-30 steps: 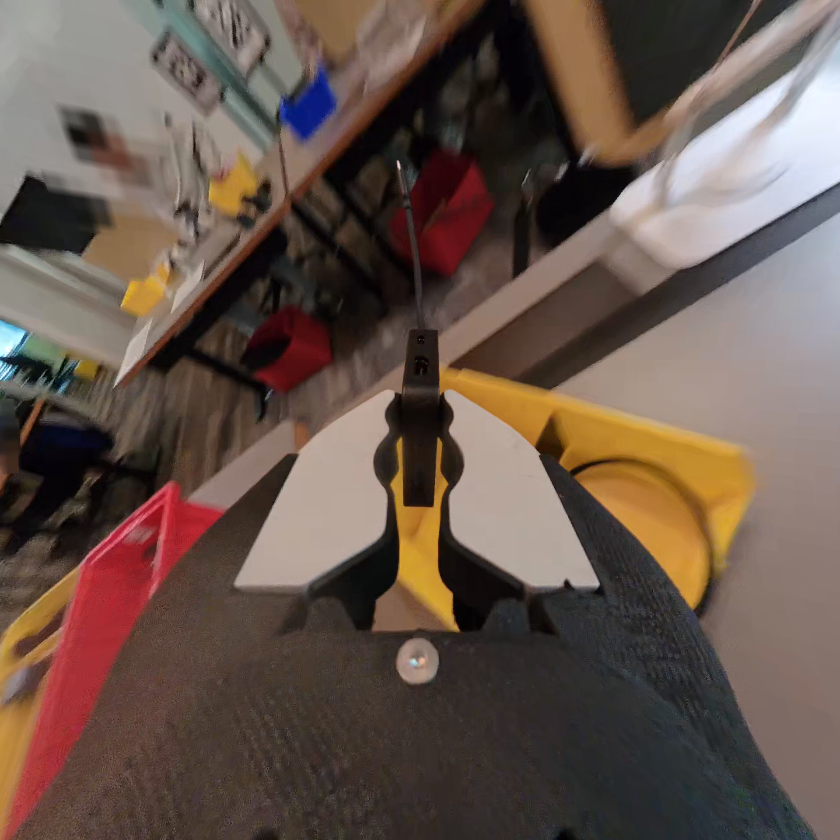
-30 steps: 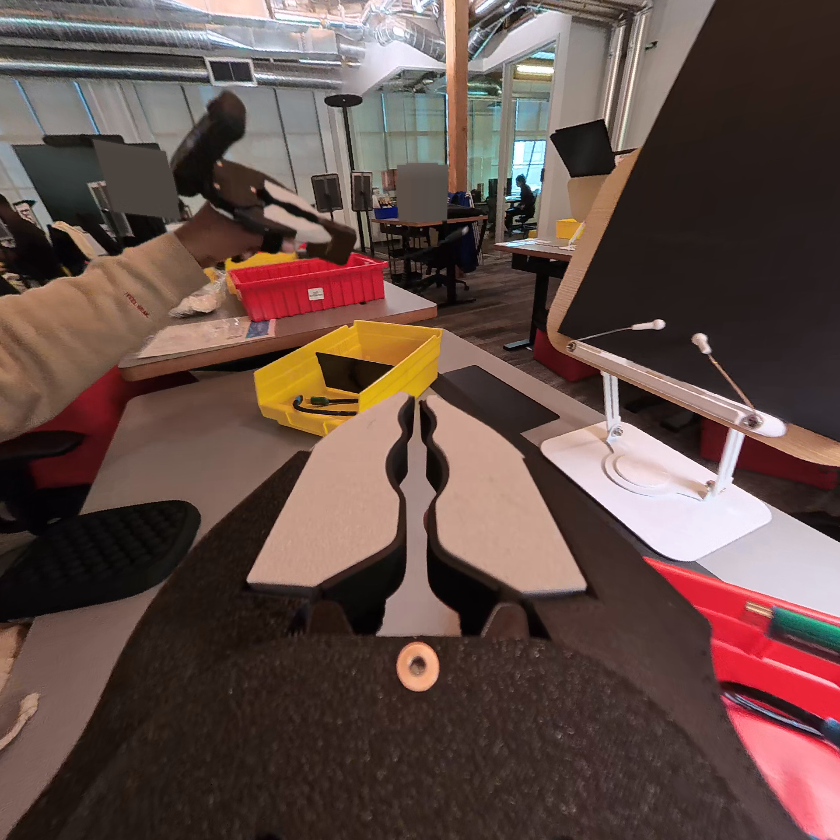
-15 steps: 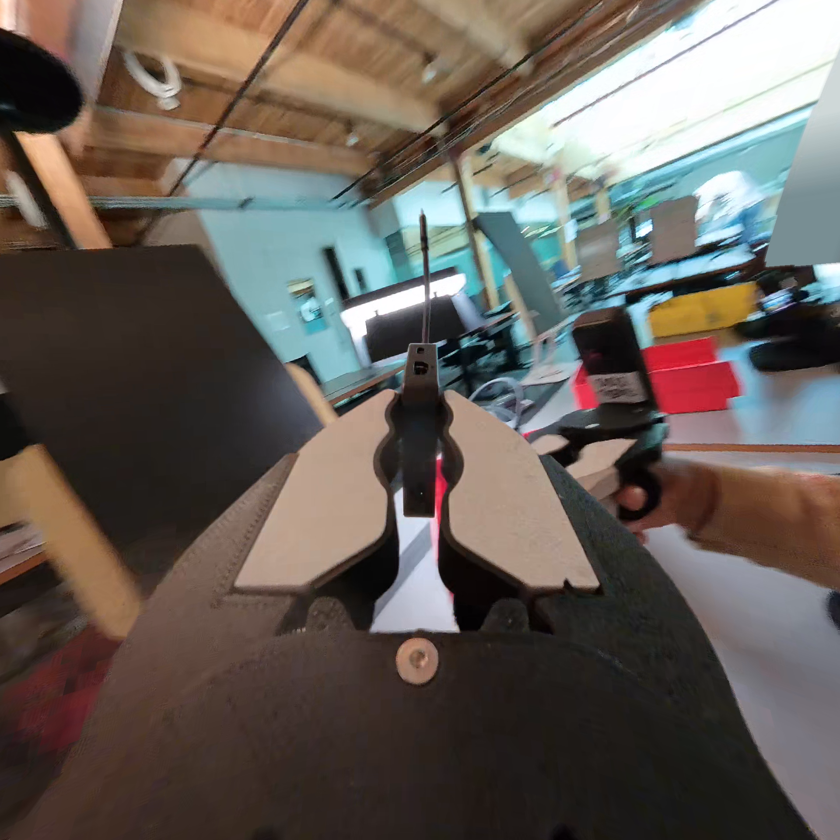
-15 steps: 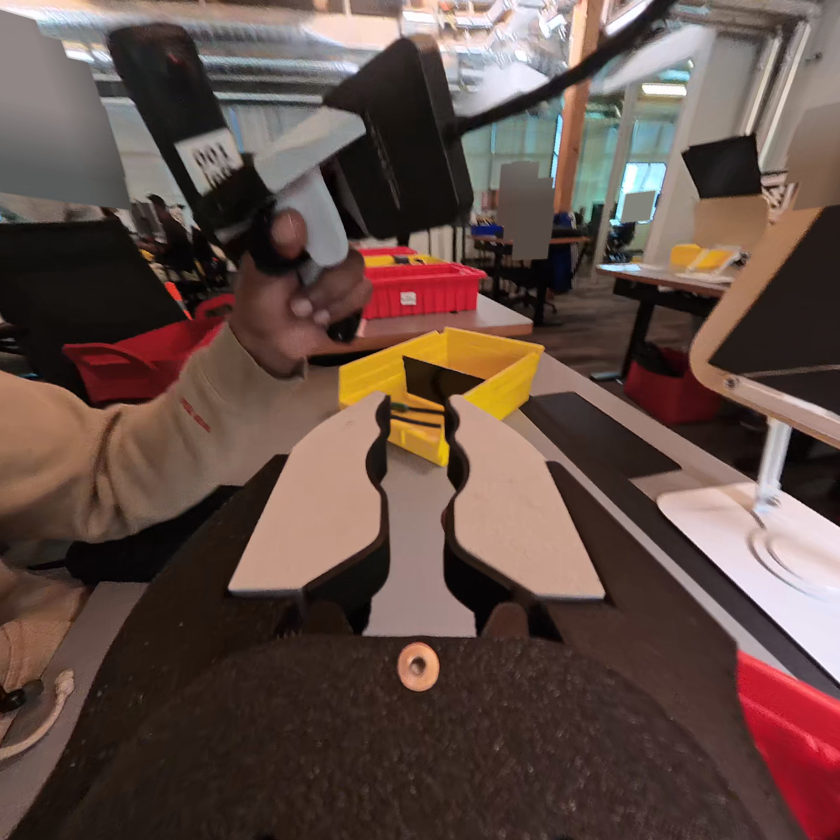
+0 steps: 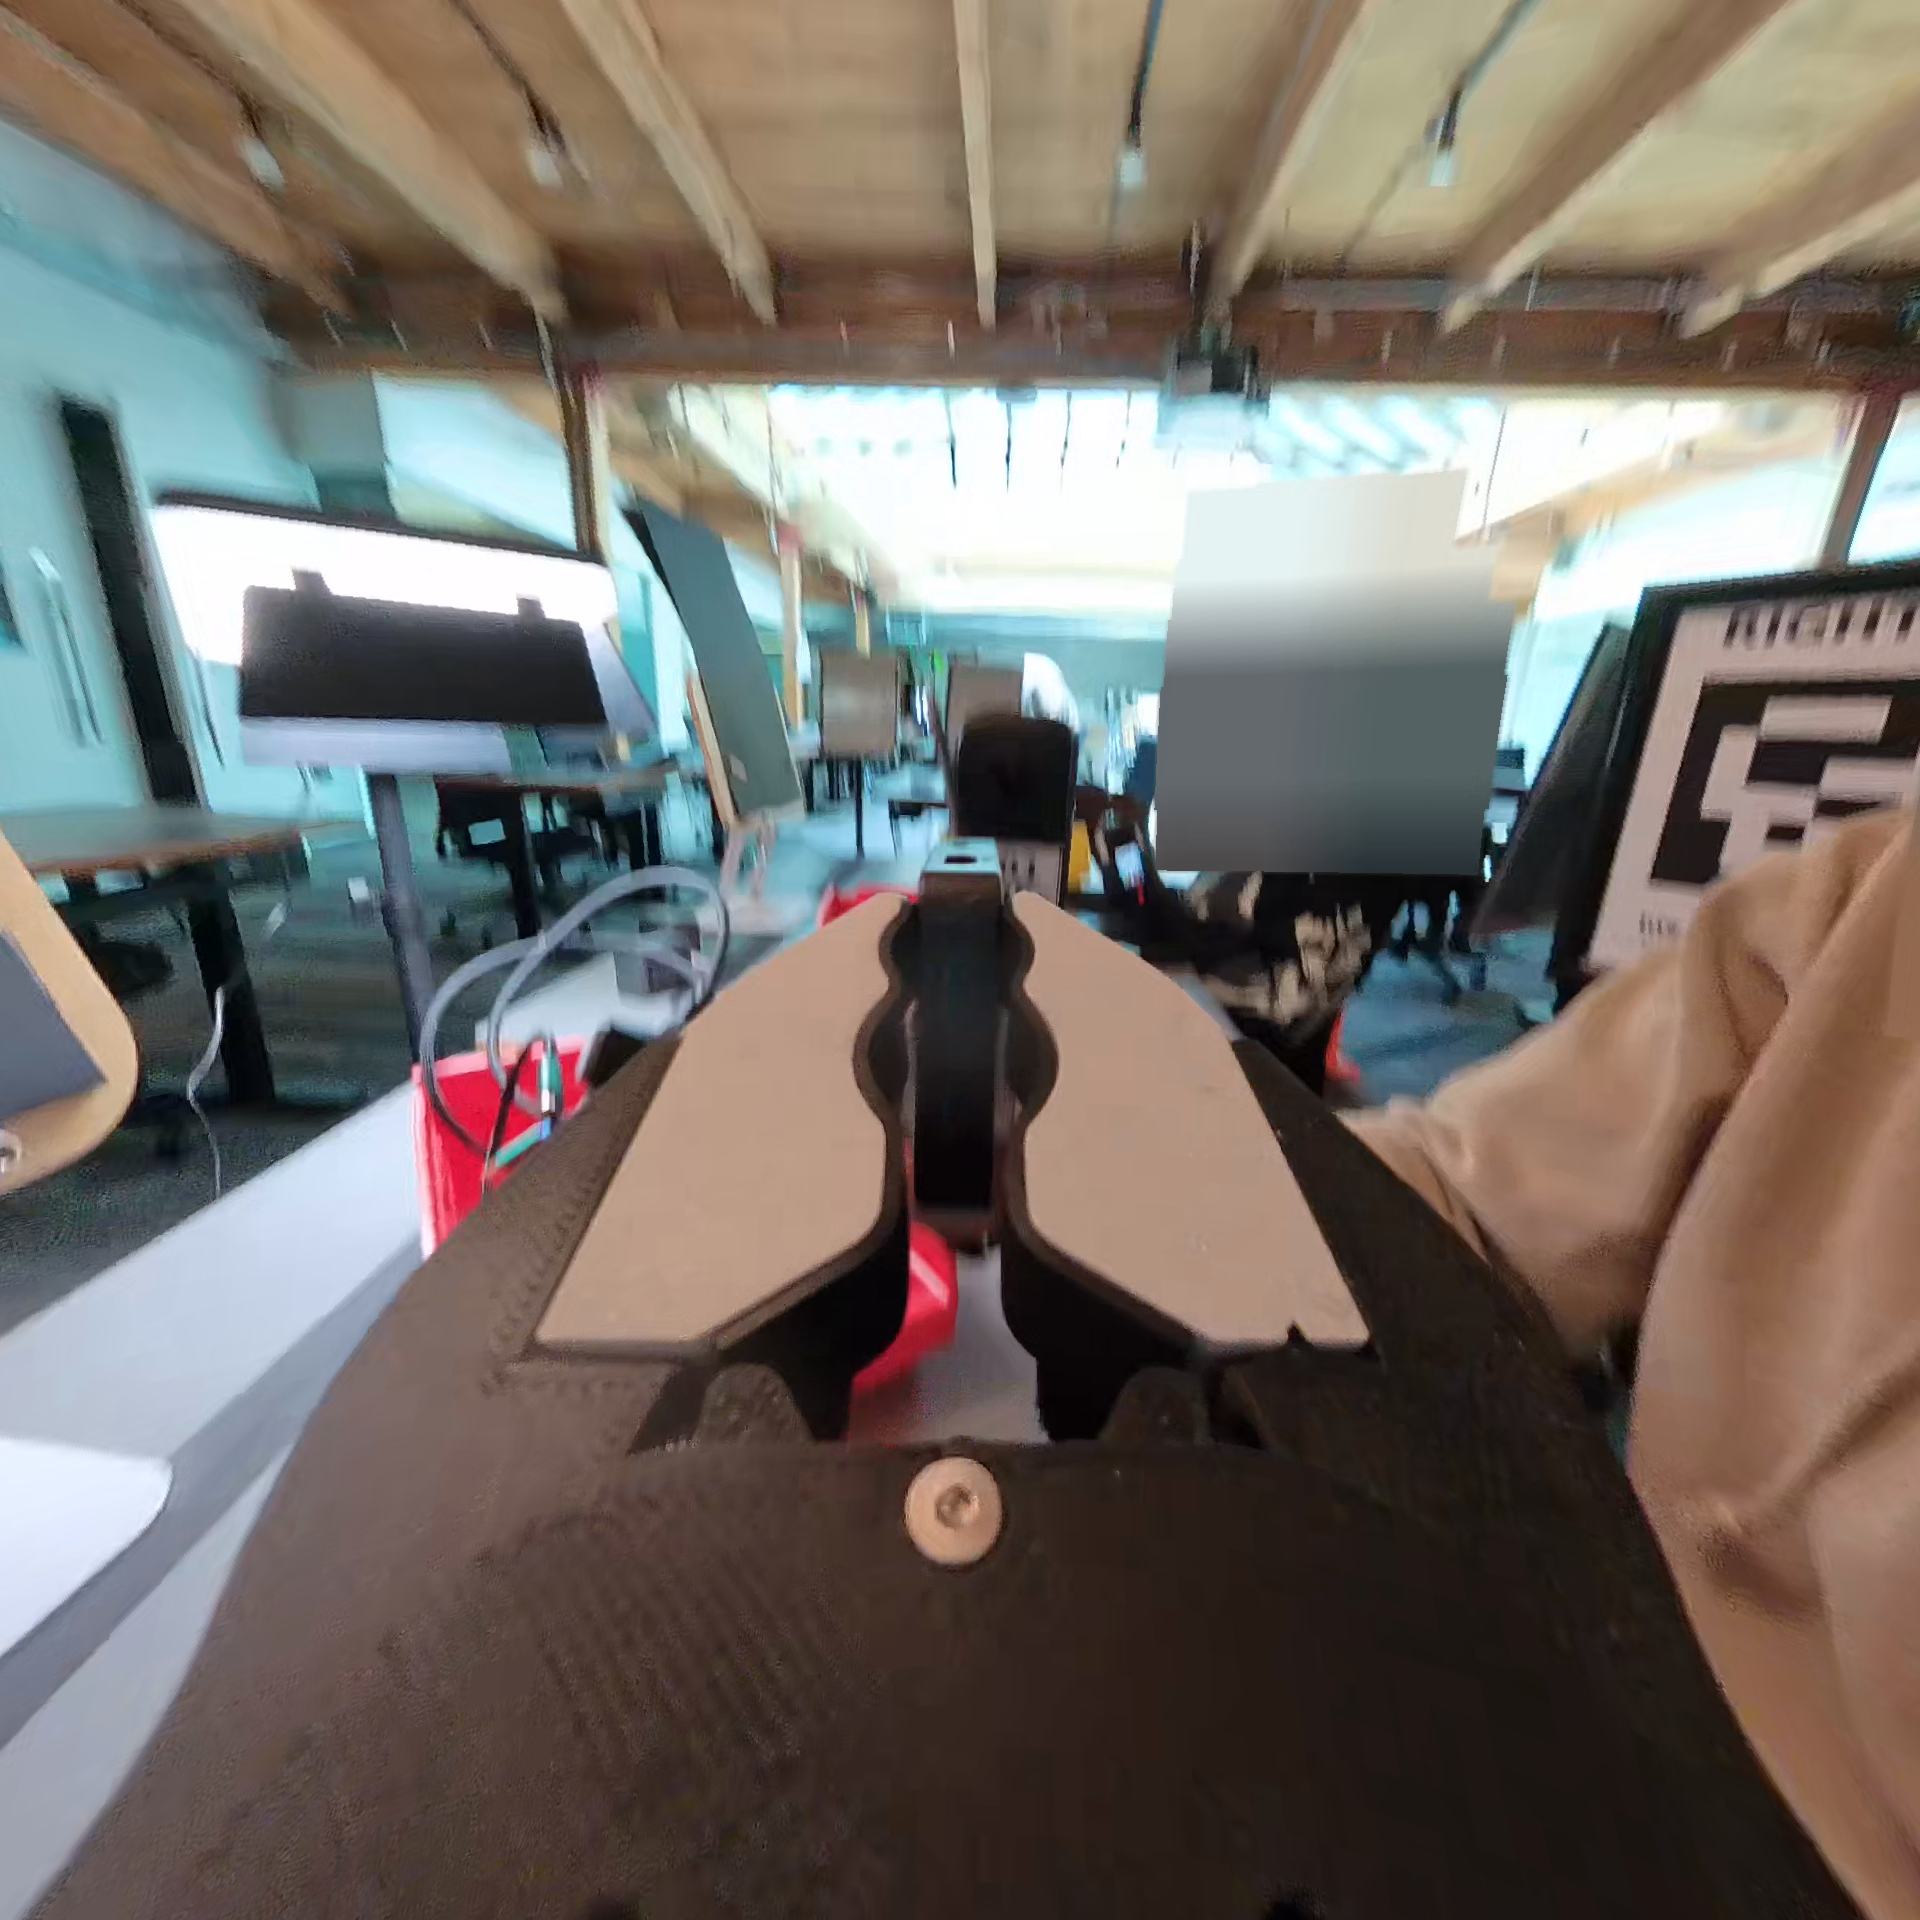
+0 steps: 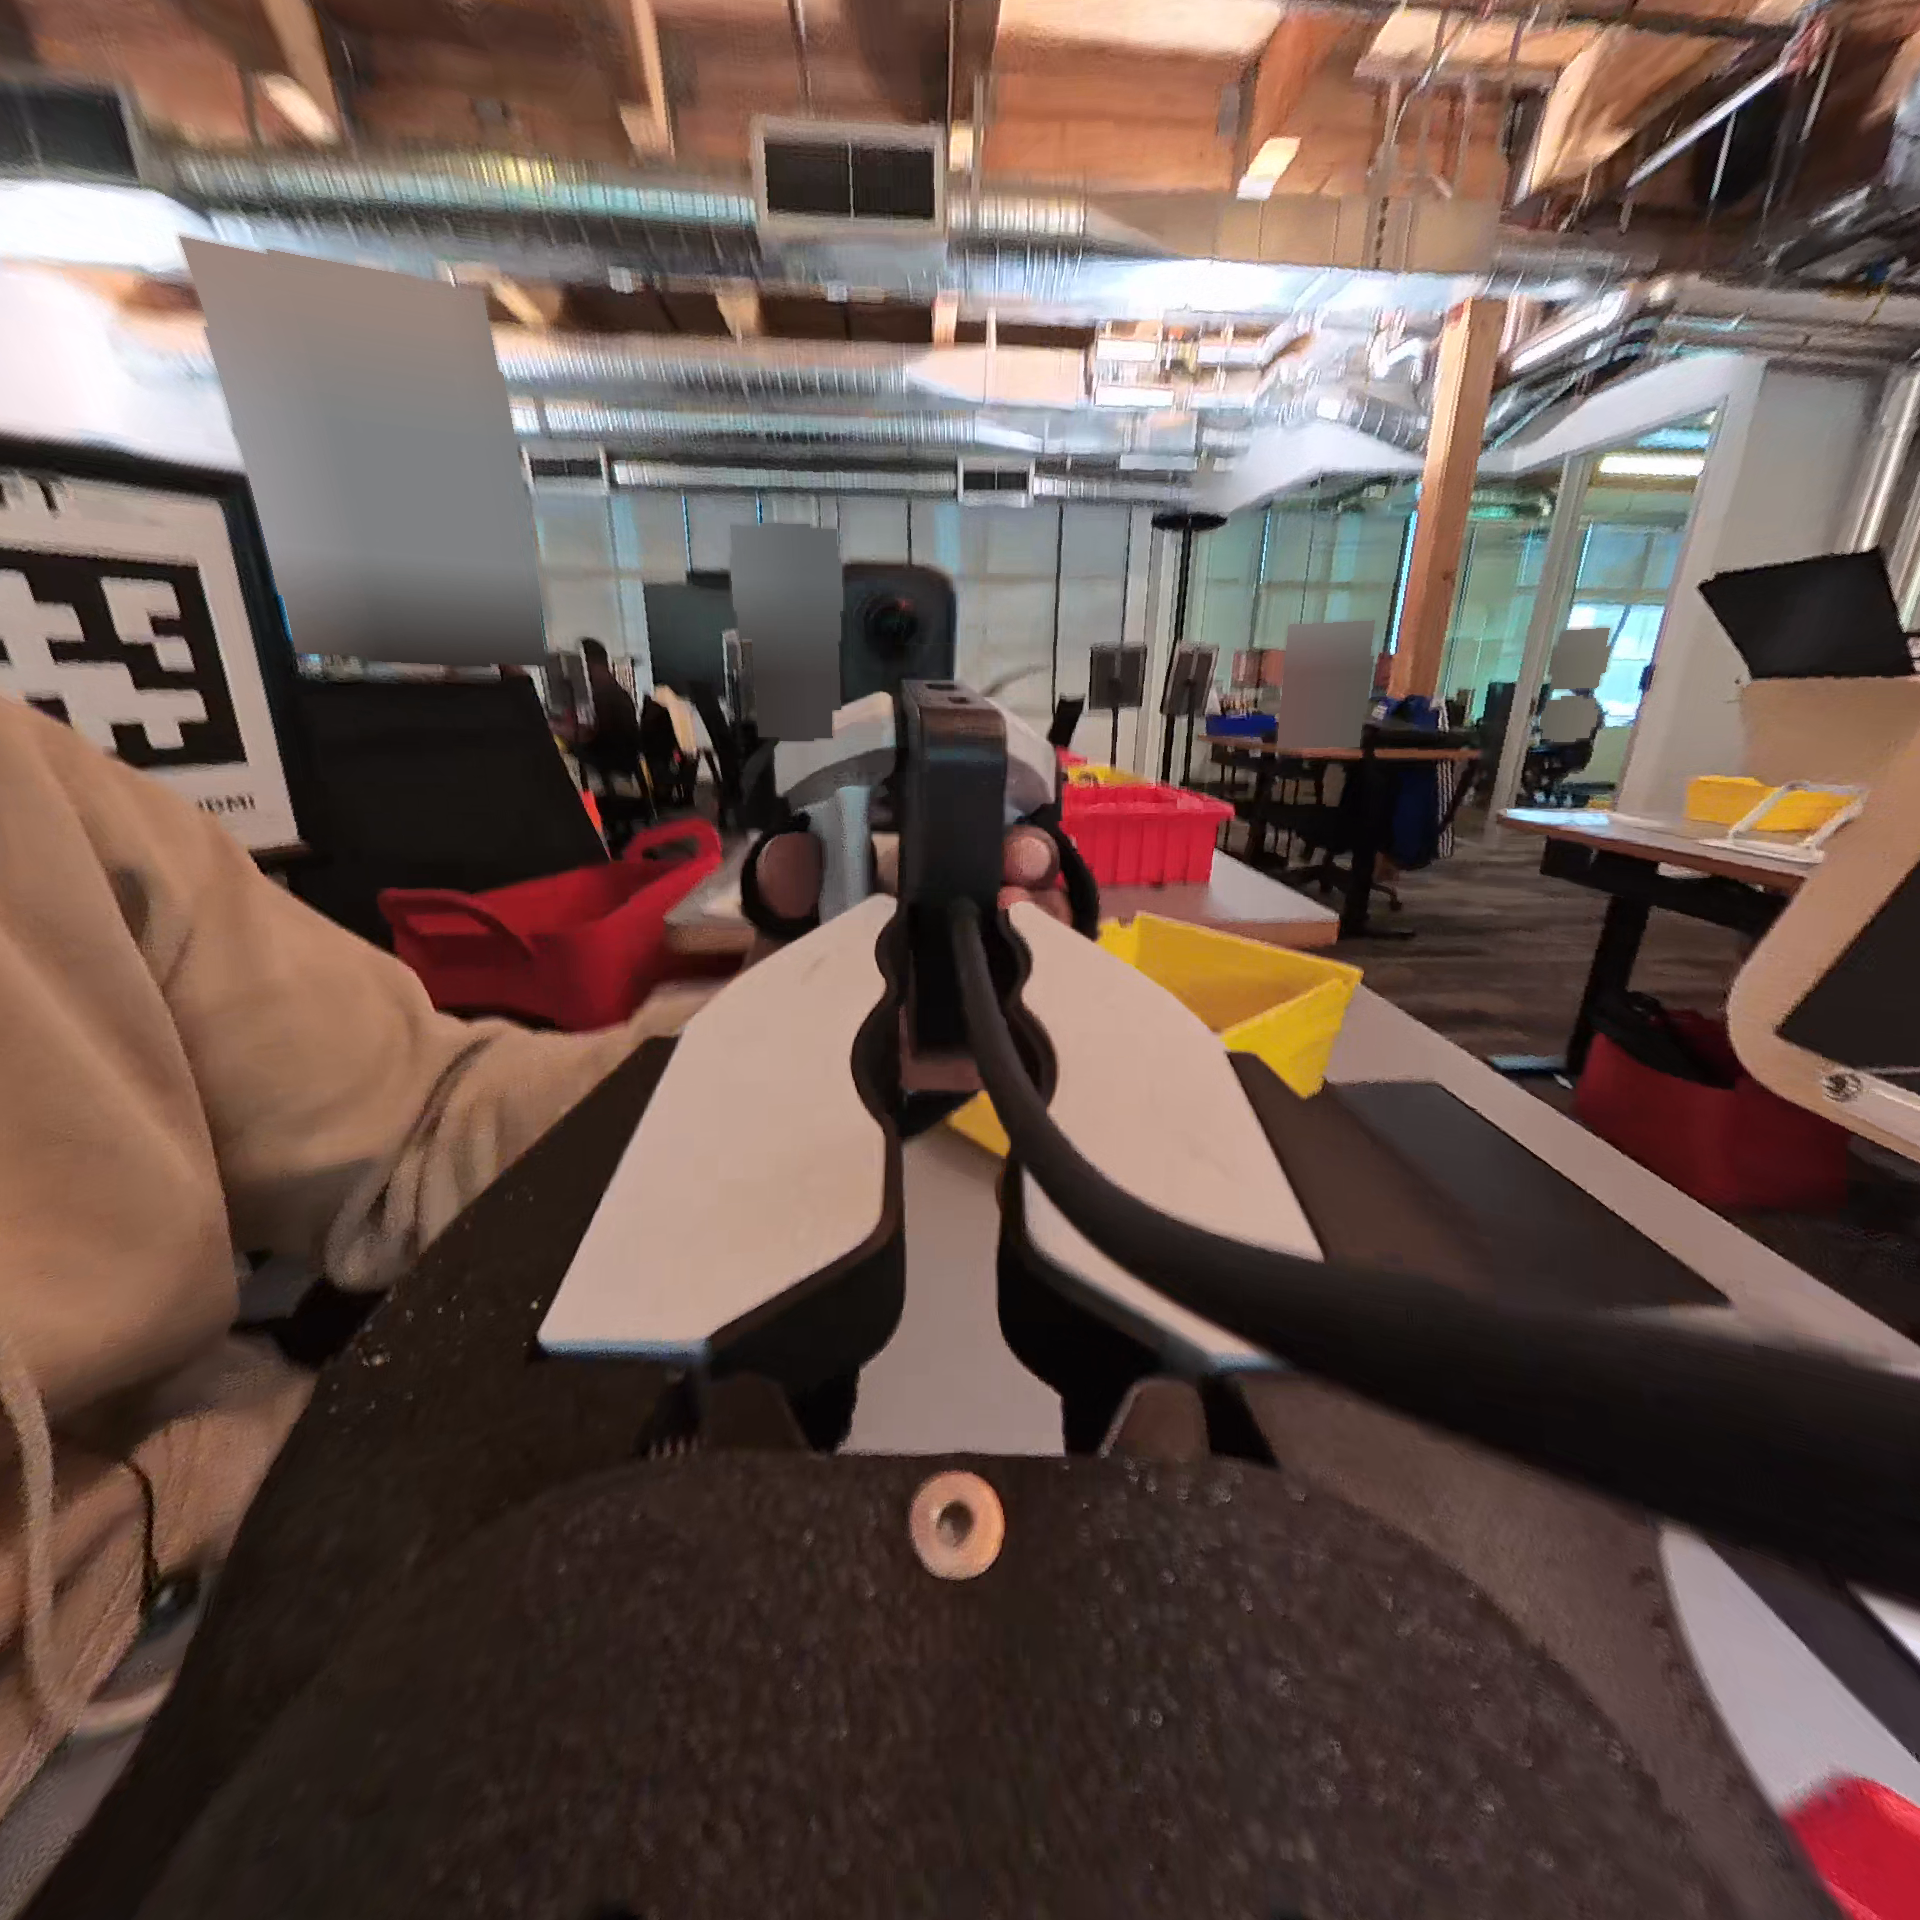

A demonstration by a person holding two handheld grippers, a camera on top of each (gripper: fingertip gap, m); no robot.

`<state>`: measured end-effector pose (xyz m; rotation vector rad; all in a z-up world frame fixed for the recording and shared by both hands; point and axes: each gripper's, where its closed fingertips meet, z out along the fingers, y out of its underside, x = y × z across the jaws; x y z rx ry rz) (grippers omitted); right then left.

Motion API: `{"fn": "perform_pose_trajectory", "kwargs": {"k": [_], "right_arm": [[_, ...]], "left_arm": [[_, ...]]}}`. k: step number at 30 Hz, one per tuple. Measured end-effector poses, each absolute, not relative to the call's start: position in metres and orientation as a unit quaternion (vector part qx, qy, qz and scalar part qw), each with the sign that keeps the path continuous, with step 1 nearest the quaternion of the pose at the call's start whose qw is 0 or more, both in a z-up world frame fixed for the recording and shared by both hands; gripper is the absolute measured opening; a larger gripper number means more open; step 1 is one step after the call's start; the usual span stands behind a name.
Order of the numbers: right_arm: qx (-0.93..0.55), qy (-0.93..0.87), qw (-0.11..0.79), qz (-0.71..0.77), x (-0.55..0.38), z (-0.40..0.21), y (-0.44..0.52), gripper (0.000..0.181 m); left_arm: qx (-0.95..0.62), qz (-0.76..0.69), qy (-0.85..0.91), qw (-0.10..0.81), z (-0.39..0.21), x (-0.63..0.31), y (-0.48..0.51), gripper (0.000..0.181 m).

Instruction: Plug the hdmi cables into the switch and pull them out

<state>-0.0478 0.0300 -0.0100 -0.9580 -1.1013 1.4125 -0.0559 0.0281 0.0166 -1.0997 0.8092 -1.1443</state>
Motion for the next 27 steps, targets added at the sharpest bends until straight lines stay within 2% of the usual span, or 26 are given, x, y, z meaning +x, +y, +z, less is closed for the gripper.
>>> {"fn": "perform_pose_trajectory", "kwargs": {"k": [5,8,11,13,19,24,25,27], "right_arm": [[-0.484,-0.612,0.485,0.395,-0.033,-0.058,0.039,0.014],[-0.524,-0.672,0.424,0.306,-0.023,-0.092,0.039,0.013],[-0.542,-0.698,0.385,0.266,-0.024,-0.11,0.035,0.013],[-0.539,-0.705,0.392,0.243,-0.024,-0.113,0.038,0.014],[-0.486,-0.591,0.514,0.388,-0.024,-0.044,0.044,0.021],[-0.471,-0.539,0.491,0.496,-0.031,-0.038,0.044,0.034],[-0.467,-0.536,0.485,0.509,-0.036,-0.04,0.042,0.033],[-0.448,-0.534,0.485,0.528,-0.044,-0.041,0.035,0.02]], "left_arm": [[-0.603,-0.331,0.483,0.542,-0.045,-0.057,0.037,0.02],[-0.635,-0.236,0.543,0.496,-0.084,-0.048,0.041,0.027],[-0.635,-0.208,0.589,0.454,-0.113,-0.032,0.035,0.016],[-0.634,-0.203,0.588,0.46,-0.116,-0.029,0.04,0.015],[-0.577,-0.369,0.475,0.553,-0.06,-0.039,0.043,0.014],[-0.547,-0.449,0.42,0.568,-0.037,-0.042,0.041,0.015],[-0.548,-0.447,0.421,0.569,-0.038,-0.04,0.041,0.015],[-0.548,-0.442,0.433,0.563,-0.041,-0.035,0.037,0.015]]}}
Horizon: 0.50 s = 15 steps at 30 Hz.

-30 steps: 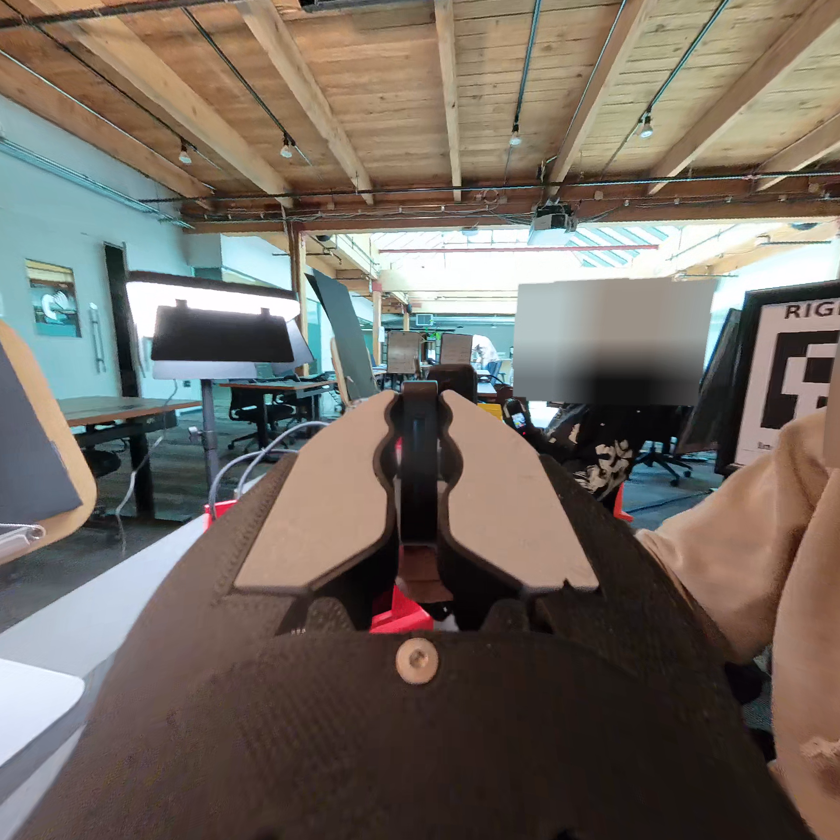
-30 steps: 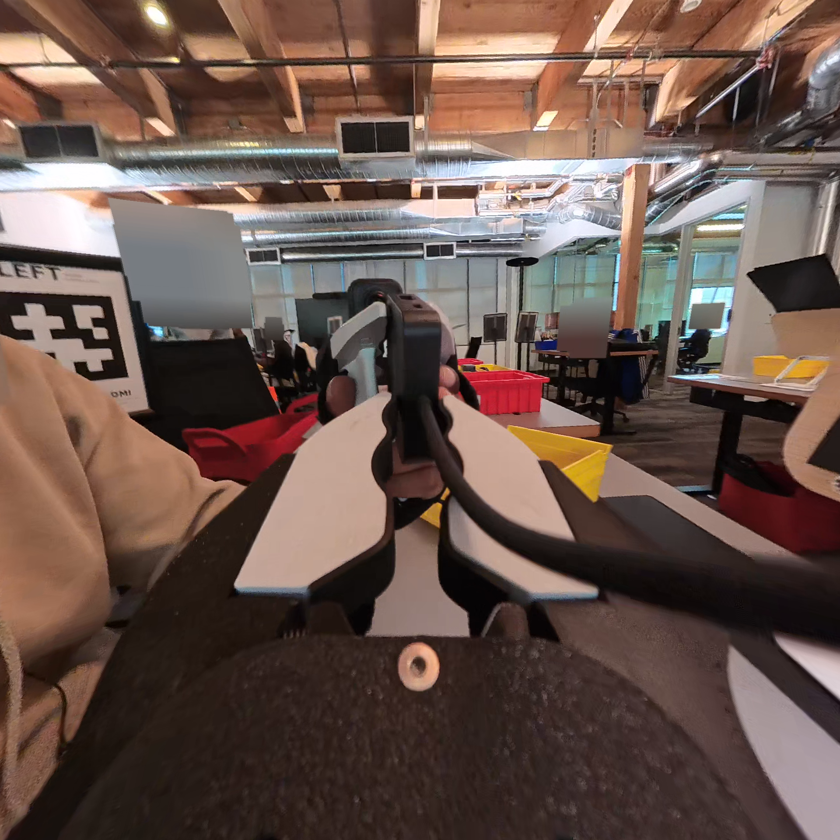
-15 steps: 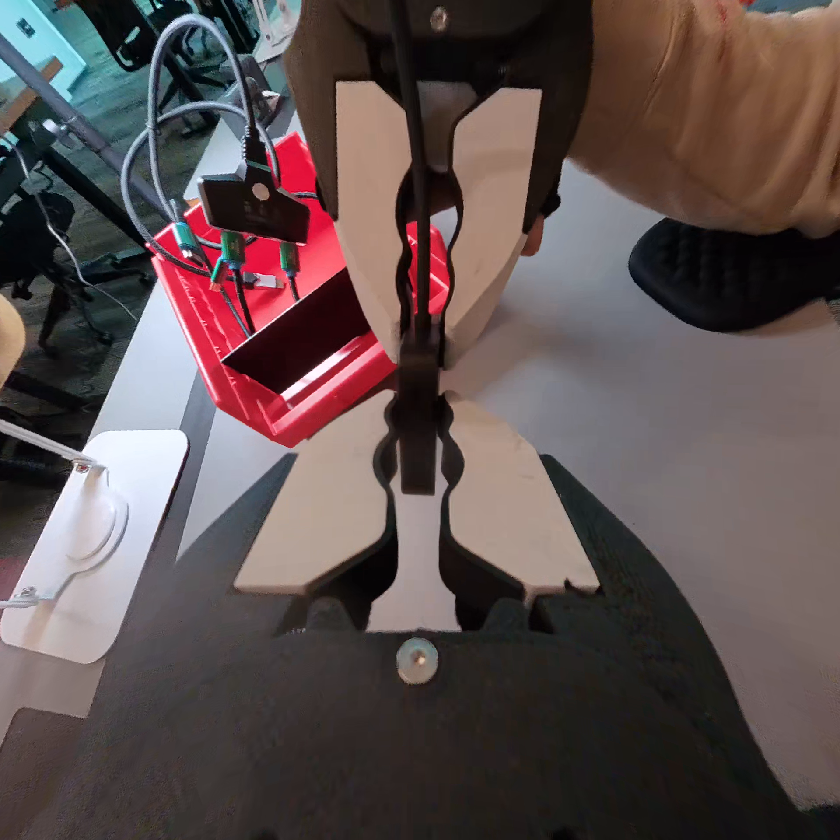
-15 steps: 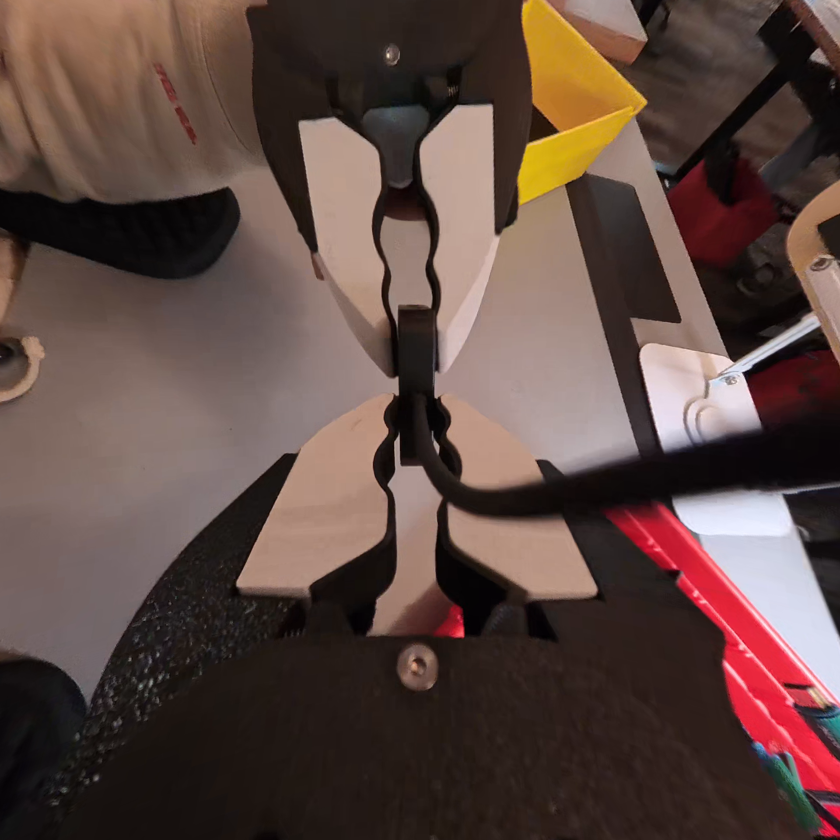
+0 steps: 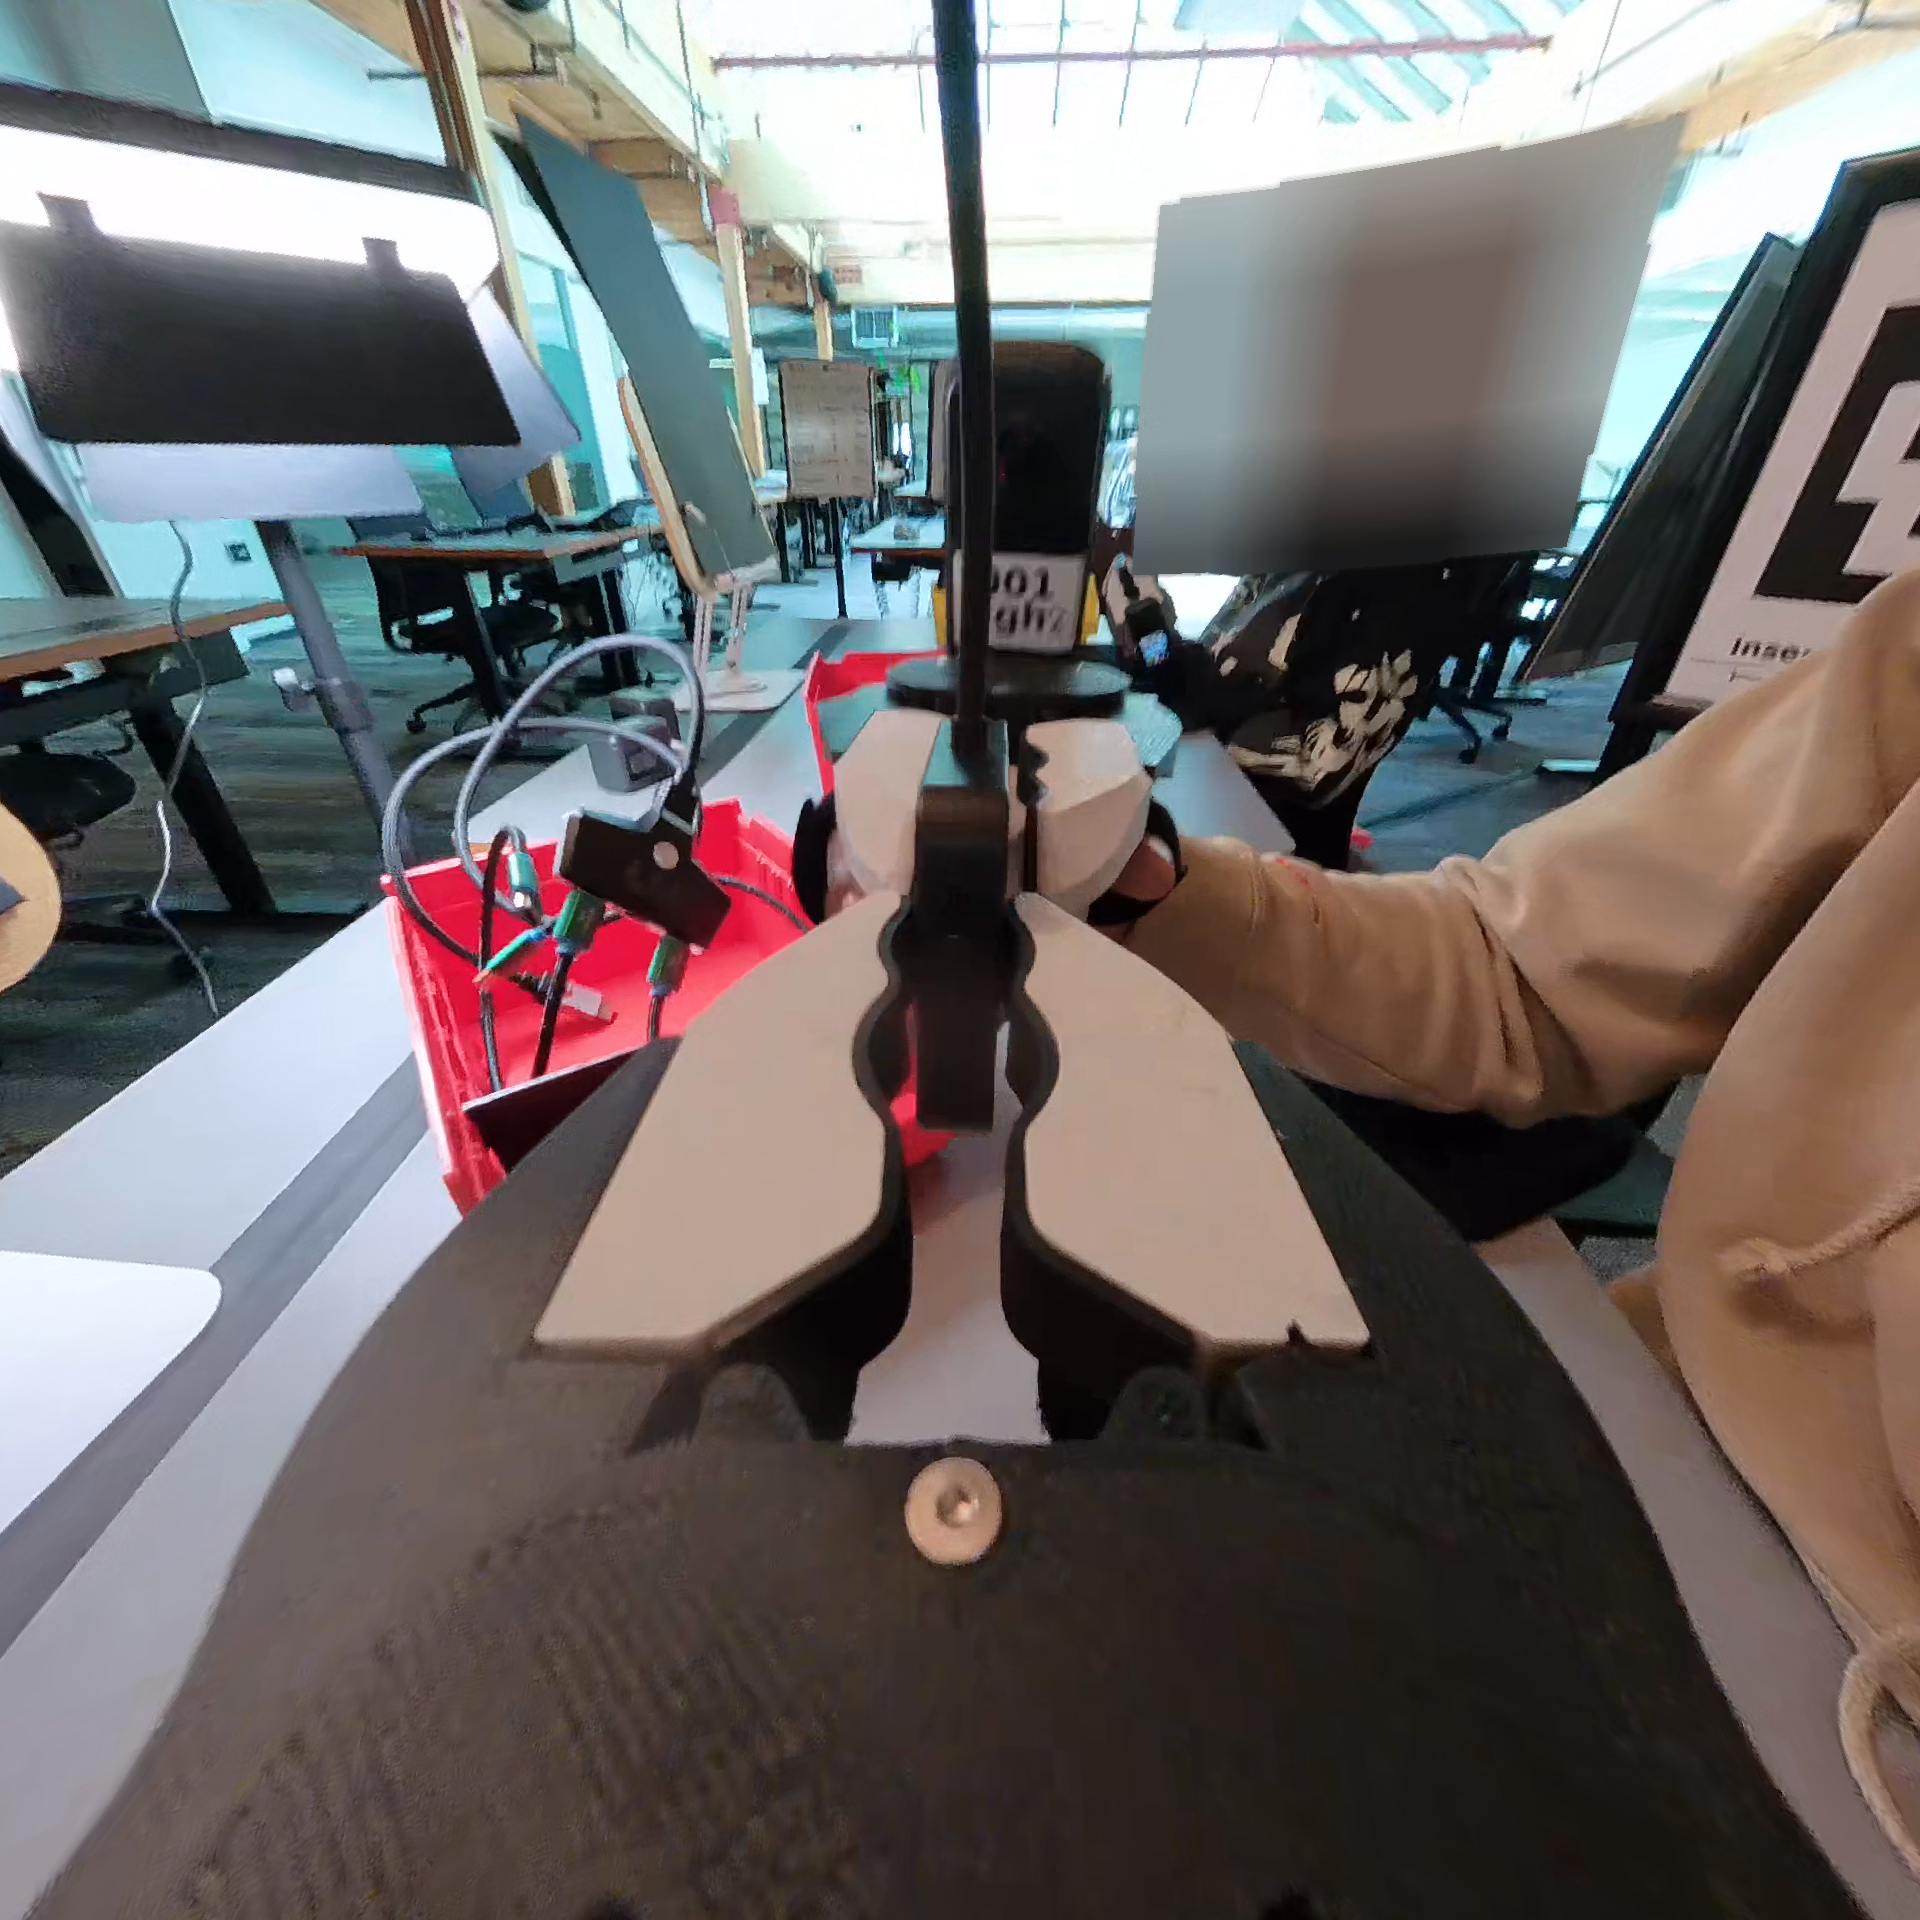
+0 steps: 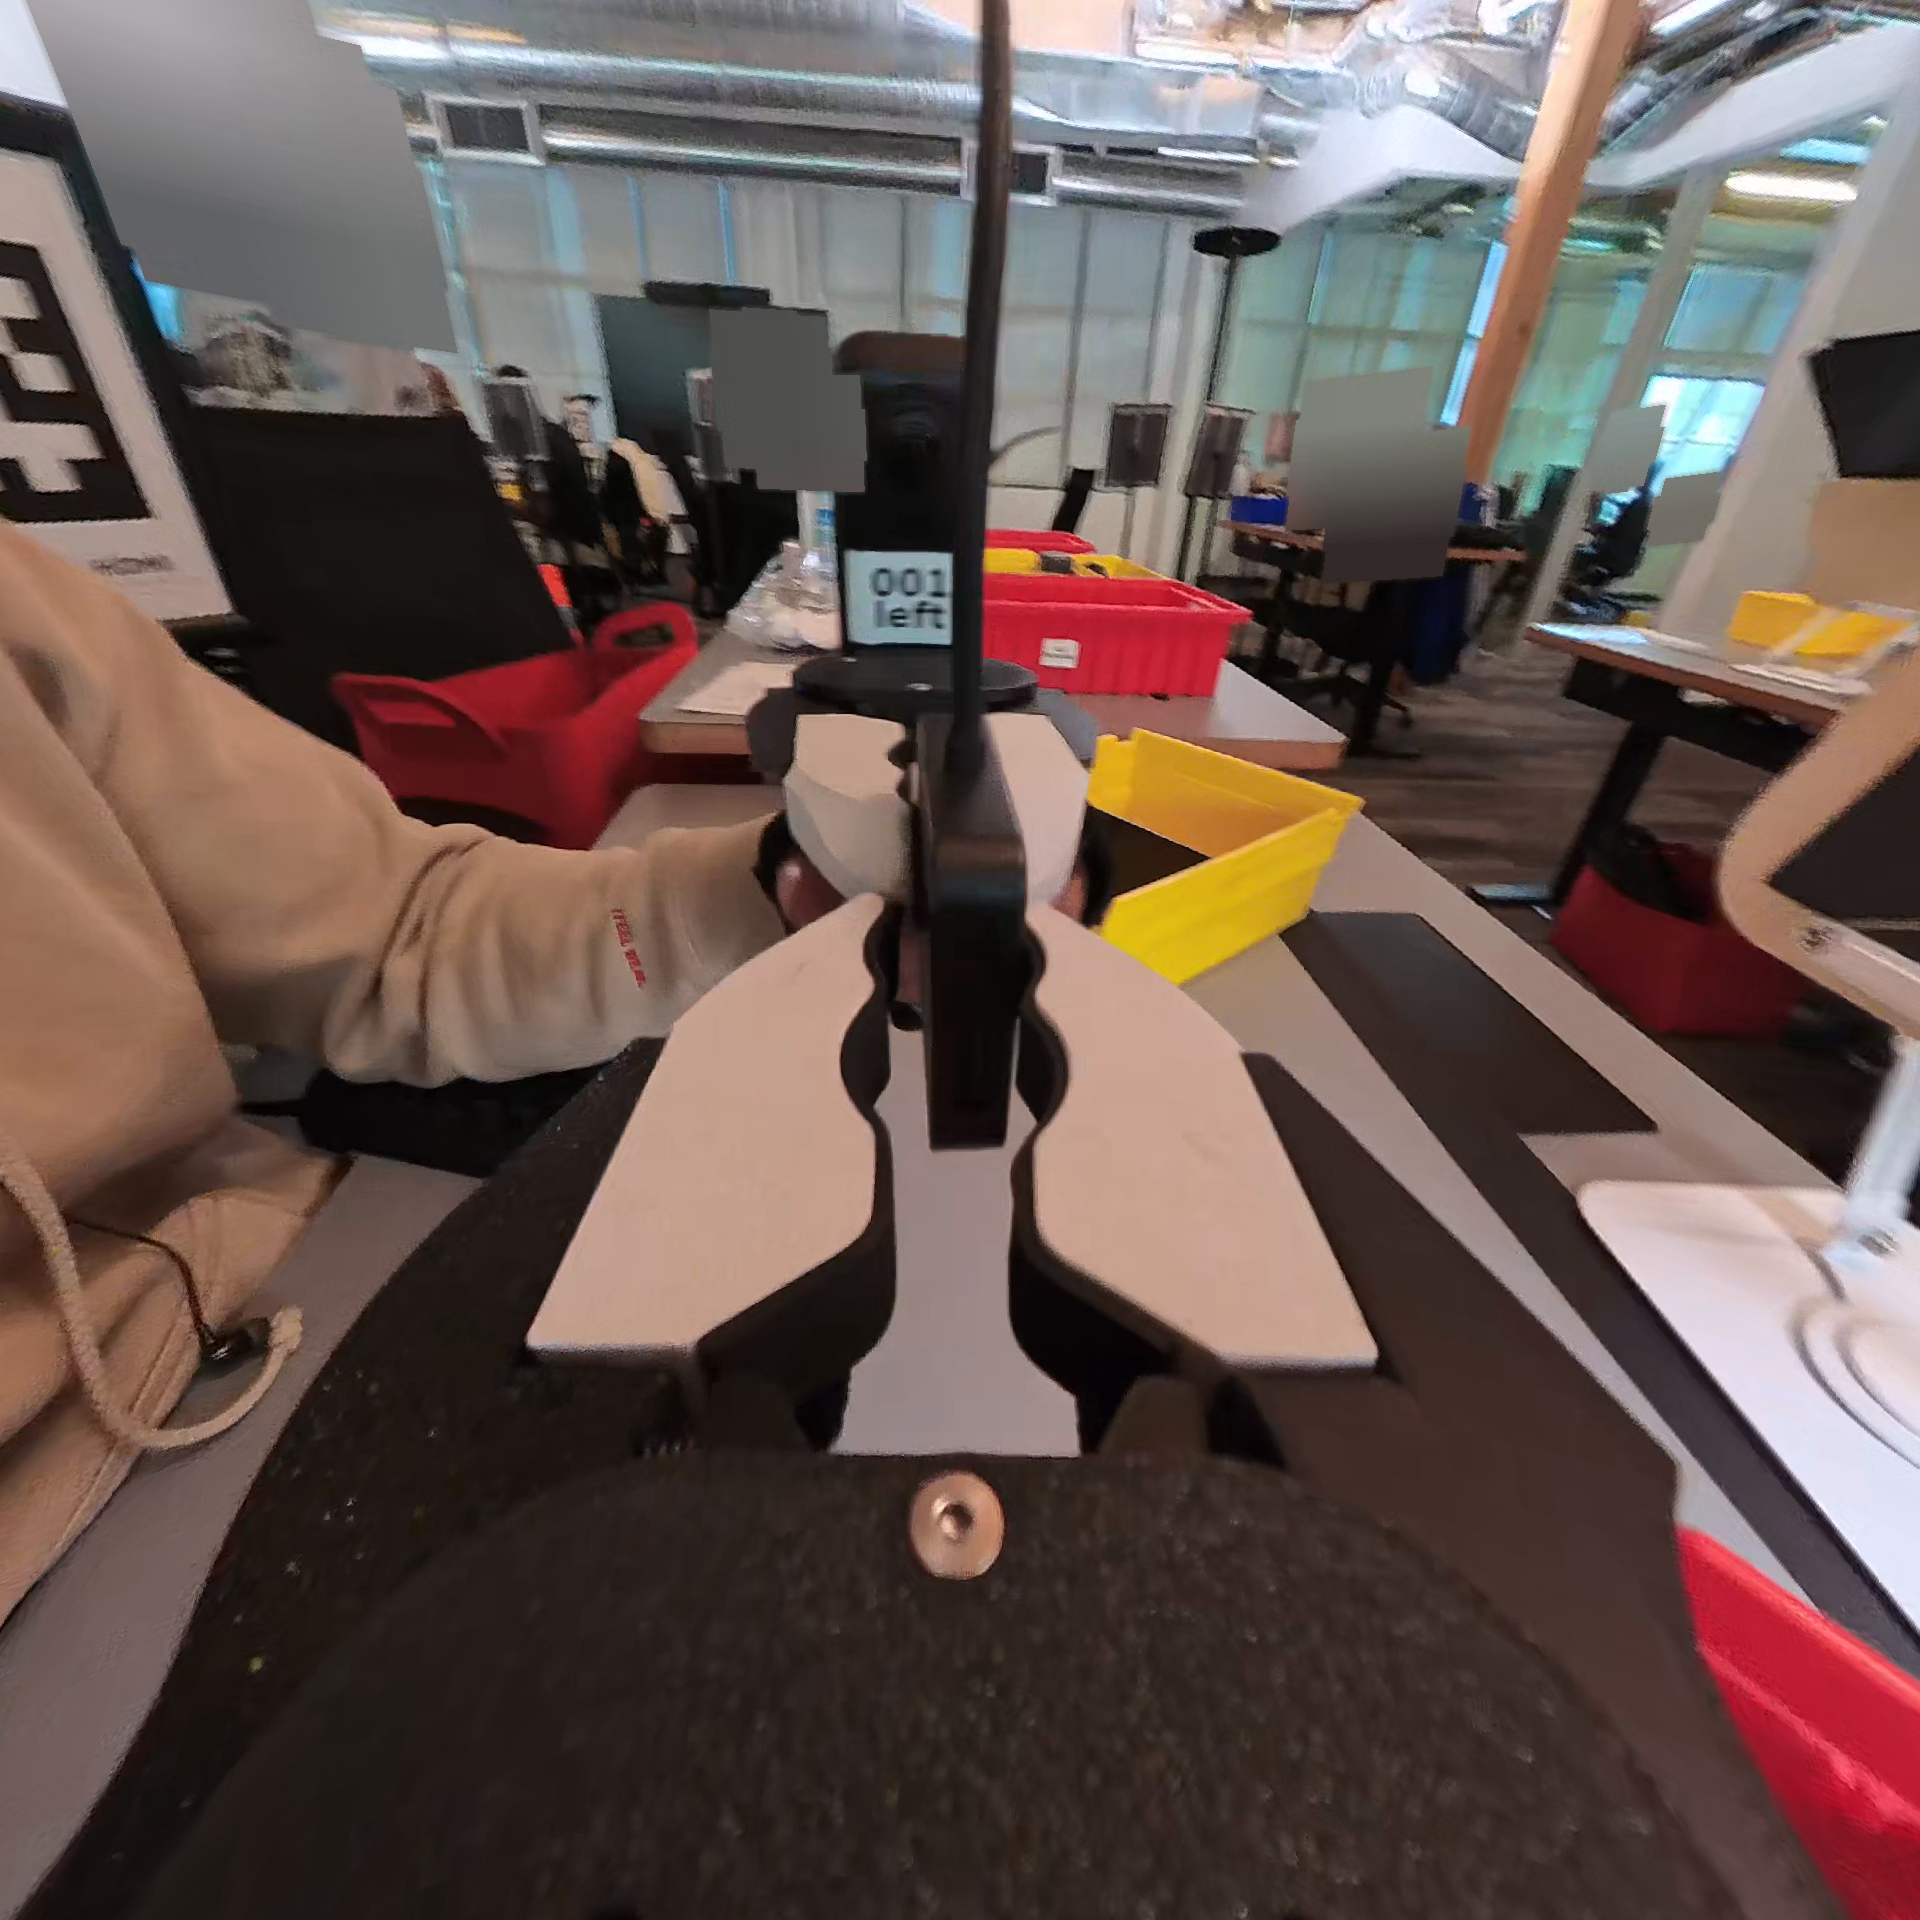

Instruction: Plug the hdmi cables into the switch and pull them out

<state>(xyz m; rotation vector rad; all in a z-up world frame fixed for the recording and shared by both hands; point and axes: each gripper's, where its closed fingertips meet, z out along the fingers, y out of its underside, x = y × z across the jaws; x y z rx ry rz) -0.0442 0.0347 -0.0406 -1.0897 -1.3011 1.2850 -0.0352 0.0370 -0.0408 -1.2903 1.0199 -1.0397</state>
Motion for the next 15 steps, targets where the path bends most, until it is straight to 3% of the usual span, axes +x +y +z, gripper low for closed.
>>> {"fn": "perform_pose_trajectory", "kwargs": {"k": [6,15], "right_arm": [[-0.404,-0.533,0.447,0.593,-0.036,-0.037,0.022,0.013],[-0.328,-0.469,0.428,0.699,0.002,-0.008,0.024,0.013]], "left_arm": [[-0.552,-0.448,0.461,0.531,-0.038,-0.03,0.021,0.016],[-0.564,-0.408,0.405,0.593,-0.002,-0.1,0.035,0.02]]}}
